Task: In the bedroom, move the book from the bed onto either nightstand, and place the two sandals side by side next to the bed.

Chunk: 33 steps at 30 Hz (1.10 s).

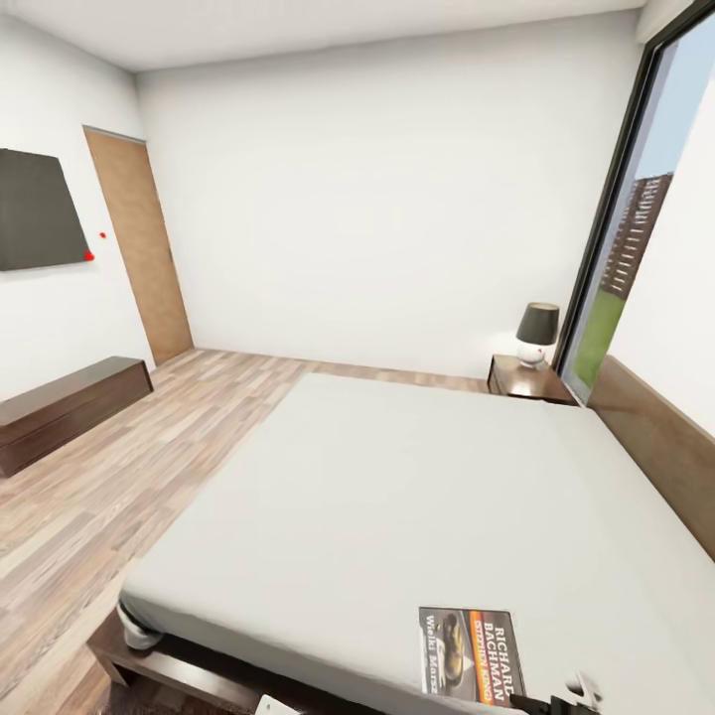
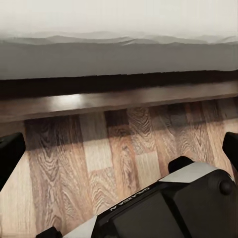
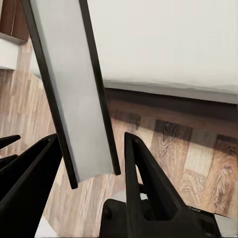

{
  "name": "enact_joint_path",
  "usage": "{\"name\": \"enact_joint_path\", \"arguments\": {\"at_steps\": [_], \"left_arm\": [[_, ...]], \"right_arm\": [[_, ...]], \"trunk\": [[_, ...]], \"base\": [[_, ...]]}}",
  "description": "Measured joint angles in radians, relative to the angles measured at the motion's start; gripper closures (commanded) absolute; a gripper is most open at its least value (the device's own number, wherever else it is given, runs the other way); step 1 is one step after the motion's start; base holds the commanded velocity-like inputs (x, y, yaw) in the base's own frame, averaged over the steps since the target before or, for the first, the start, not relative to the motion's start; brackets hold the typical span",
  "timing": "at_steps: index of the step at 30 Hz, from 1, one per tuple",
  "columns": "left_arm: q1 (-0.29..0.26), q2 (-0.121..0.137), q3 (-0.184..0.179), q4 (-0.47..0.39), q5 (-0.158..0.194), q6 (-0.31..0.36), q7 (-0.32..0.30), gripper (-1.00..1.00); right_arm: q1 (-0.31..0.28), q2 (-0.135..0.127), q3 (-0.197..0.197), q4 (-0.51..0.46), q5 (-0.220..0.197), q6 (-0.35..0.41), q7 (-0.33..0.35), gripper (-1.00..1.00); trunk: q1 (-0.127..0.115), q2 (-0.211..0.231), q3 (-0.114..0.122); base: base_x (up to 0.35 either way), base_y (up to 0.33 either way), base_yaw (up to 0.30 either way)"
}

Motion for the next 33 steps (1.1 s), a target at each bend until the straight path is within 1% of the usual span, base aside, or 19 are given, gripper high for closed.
{"name": "enact_joint_path", "arguments": {"at_steps": [1, 3, 7, 11, 12, 15, 16, 19, 33], "left_arm": [[0.000, 0.000, 0.000, 0.006, 0.000, 0.000, 0.000, -1.00], [0.000, 0.000, 0.000, 0.058, -0.003, -0.001, 0.000, -1.00], [0.000, -0.001, 0.000, 0.116, -0.004, -0.003, -0.001, -1.00], [0.000, -0.001, 0.002, 0.131, -0.003, -0.010, -0.001, -1.00], [0.000, -0.001, 0.002, 0.132, -0.003, -0.014, 0.000, -1.00], [0.000, -0.001, 0.004, 0.134, -0.001, -0.045, 0.000, -1.00], [0.000, 0.000, 0.004, 0.135, 0.000, -0.064, 0.000, -1.00], [0.000, -0.001, 0.005, 0.136, 0.002, -0.081, 0.000, -1.00], [0.000, -0.003, 0.004, 0.136, 0.005, -0.091, -0.001, -1.00]], "right_arm": [[0.000, 0.000, 0.003, 0.013, 0.000, 0.000, 0.000, 1.00], [0.000, 0.000, 0.004, 0.031, 0.000, -0.001, 0.000, 1.00], [0.000, 0.000, 0.002, 0.039, -0.001, -0.001, 0.000, 1.00], [0.000, 0.000, 0.000, 0.057, -0.001, 0.000, 0.001, 1.00], [0.000, 0.000, 0.005, 0.061, 0.000, 0.000, 0.001, 1.00], [0.000, 0.000, 0.000, 0.070, -0.002, 0.000, 0.001, 1.00], [0.000, 0.000, 0.001, 0.072, -0.002, 0.000, 0.000, 1.00], [0.000, 0.000, 0.000, 0.074, -0.002, 0.000, 0.000, 1.00], [0.000, 0.000, 0.001, 0.076, -0.002, 0.000, -0.001, 1.00]], "trunk": [[0.000, 0.000, 0.000], [0.000, 0.000, 0.000], [0.000, 0.000, 0.000], [0.000, 0.000, 0.000], [0.000, 0.000, 0.000], [0.000, 0.000, 0.000], [0.000, 0.000, 0.000], [0.000, 0.000, 0.000], [0.000, 0.000, 0.000]], "base": [[0.000, 0.000, 0.279], [0.000, 0.000, 0.251], [0.000, 0.000, 0.213], [0.000, 0.000, 0.207], [0.000, 0.000, 0.219], [0.000, 0.000, 0.223], [0.000, 0.000, 0.225], [0.000, 0.000, 0.226], [0.000, 0.000, 0.227]]}}
